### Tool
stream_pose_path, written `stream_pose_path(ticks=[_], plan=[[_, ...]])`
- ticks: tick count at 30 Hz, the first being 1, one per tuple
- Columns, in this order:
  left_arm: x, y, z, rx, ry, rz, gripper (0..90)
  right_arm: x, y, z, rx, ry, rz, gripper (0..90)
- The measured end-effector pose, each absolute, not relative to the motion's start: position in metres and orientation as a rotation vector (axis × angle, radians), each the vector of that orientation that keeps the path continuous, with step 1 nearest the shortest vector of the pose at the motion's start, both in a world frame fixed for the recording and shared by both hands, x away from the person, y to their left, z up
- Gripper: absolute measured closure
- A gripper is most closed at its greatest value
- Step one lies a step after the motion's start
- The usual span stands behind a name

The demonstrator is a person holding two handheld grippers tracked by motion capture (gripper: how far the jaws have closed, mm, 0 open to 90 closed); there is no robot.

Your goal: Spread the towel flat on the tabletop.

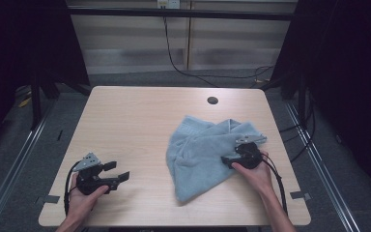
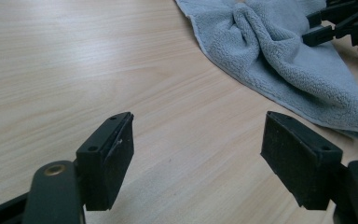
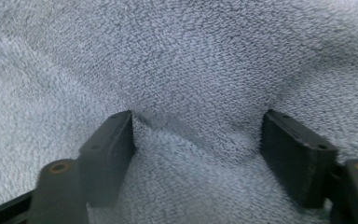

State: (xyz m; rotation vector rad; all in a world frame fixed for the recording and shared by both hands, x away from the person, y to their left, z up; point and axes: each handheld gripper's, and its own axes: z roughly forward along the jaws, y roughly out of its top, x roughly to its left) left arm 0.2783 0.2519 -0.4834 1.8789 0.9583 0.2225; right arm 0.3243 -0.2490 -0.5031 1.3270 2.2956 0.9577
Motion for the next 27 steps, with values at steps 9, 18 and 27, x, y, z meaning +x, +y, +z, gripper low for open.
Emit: stream_pose_path(ticks=[9,18,27], plan=[[0.28,0.251,-0.484,1.874,0.962,0.223,25.2,0.312,-0.236,-0.502,1.341,2.32,1.08,65.3],[0.28,0.25,-0.484,1.893,0.971,0.246,29.0,0.3,-0.202,-0.503,1.266,2.403,1.153,68.1],[0.281,0.25,-0.483,1.885,0.988,0.229,35.1,0.289,-0.169,-0.505,1.166,2.496,1.247,67.3]])
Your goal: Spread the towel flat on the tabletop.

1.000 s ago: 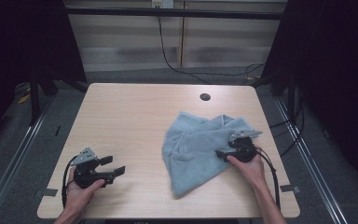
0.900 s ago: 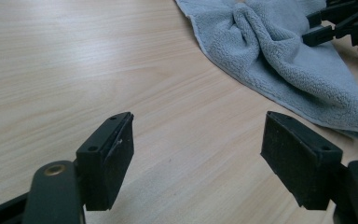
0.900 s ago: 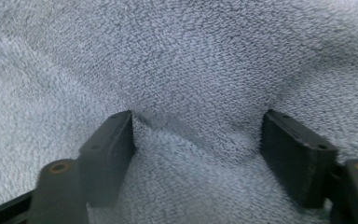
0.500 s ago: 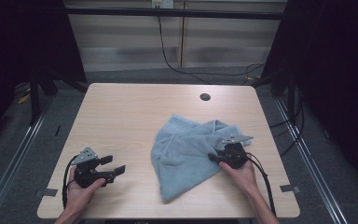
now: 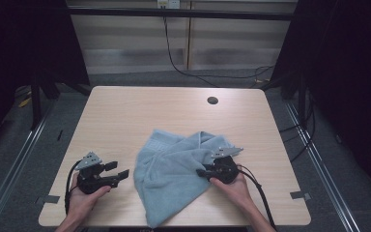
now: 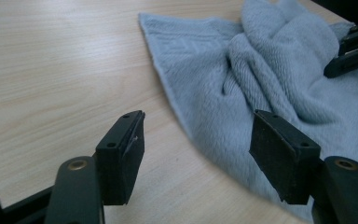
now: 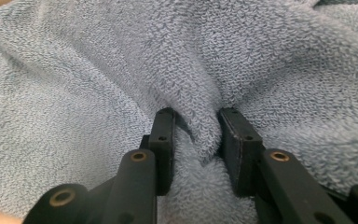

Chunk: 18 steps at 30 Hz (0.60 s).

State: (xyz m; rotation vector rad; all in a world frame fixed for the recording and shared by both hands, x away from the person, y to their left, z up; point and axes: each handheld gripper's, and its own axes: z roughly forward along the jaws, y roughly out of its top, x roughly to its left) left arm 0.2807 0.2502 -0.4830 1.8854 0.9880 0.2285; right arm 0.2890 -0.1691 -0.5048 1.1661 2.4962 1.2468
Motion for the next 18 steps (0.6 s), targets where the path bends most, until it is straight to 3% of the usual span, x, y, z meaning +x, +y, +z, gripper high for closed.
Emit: stream_pose_path(ticks=[3,10,18], plan=[[0.283,0.248,-0.484,1.895,0.96,0.166,39.5,0.283,-0.156,-0.503,1.133,2.535,1.252,65.1],[0.29,0.24,-0.475,1.908,0.918,0.168,44.0,0.267,-0.138,-0.493,1.112,2.604,1.251,55.7],[0.327,0.205,-0.461,1.917,0.858,0.135,47.1,0.287,-0.172,-0.45,1.119,2.415,1.371,51.3]])
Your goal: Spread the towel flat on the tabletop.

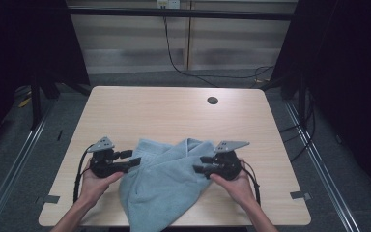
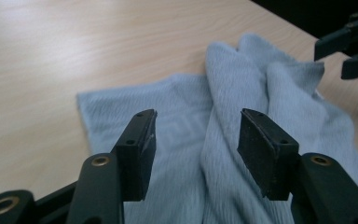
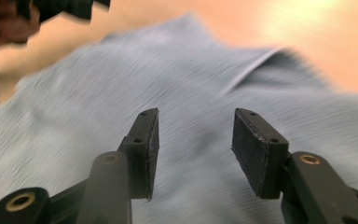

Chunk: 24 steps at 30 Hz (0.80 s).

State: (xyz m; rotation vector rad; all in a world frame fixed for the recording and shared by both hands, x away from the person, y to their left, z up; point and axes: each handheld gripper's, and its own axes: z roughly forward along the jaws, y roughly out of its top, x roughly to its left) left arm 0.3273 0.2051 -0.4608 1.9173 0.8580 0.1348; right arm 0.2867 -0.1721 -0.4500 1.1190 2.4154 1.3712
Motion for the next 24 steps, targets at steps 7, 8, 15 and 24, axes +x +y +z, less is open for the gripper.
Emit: stream_pose_path(ticks=[7,8,15,24], plan=[[0.352,0.159,-0.47,1.963,0.81,0.056,49.2,0.346,-0.18,-0.463,1.167,2.394,1.258,45.7],[0.352,0.155,-0.474,1.983,0.805,0.036,48.8,0.353,-0.179,-0.469,1.185,2.386,1.254,42.9],[0.348,0.15,-0.489,2.032,0.837,0.029,34.0,0.359,-0.167,-0.5,1.193,2.429,1.228,24.5],[0.353,0.134,-0.488,2.038,0.802,-0.032,34.5,0.336,-0.161,-0.505,1.126,2.47,1.172,24.4]])
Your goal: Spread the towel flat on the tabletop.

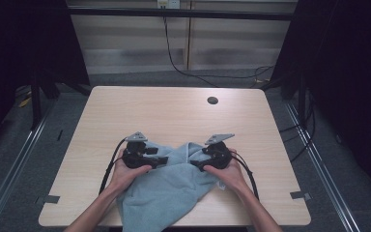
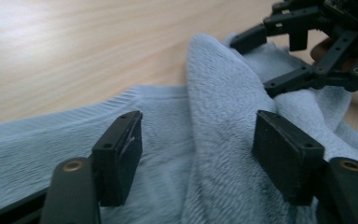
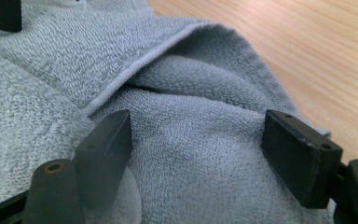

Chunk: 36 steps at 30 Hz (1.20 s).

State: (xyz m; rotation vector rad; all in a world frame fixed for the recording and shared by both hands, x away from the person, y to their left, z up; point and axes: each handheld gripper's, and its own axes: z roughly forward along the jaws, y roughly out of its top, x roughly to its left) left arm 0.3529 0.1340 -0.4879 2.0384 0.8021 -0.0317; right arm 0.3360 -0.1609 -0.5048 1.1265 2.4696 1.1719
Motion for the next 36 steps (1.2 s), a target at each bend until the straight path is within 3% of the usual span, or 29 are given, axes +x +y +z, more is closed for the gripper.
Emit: stream_pose_path(ticks=[2,5,7,10,13,18,36], plan=[[0.351,0.128,-0.491,2.076,0.77,-0.051,38.0,0.332,-0.158,-0.505,1.119,2.461,1.145,24.5],[0.346,0.124,-0.491,2.118,0.707,-0.073,61.8,0.328,-0.155,-0.505,1.114,2.451,1.132,25.9],[0.345,0.124,-0.49,2.121,0.698,-0.066,70.3,0.328,-0.154,-0.504,1.112,2.455,1.112,28.5],[0.343,0.128,-0.488,2.089,0.69,-0.009,81.2,0.326,-0.153,-0.502,1.12,2.447,1.094,41.5],[0.342,0.134,-0.481,2.062,0.688,0.018,83.0,0.323,-0.152,-0.5,1.139,2.45,1.099,58.2],[0.342,0.153,-0.466,1.969,0.707,0.059,83.4,0.326,-0.156,-0.498,1.193,2.444,1.15,66.9],[0.342,0.172,-0.458,1.89,0.759,0.084,84.3,0.324,-0.159,-0.486,1.187,2.406,1.229,65.0]])
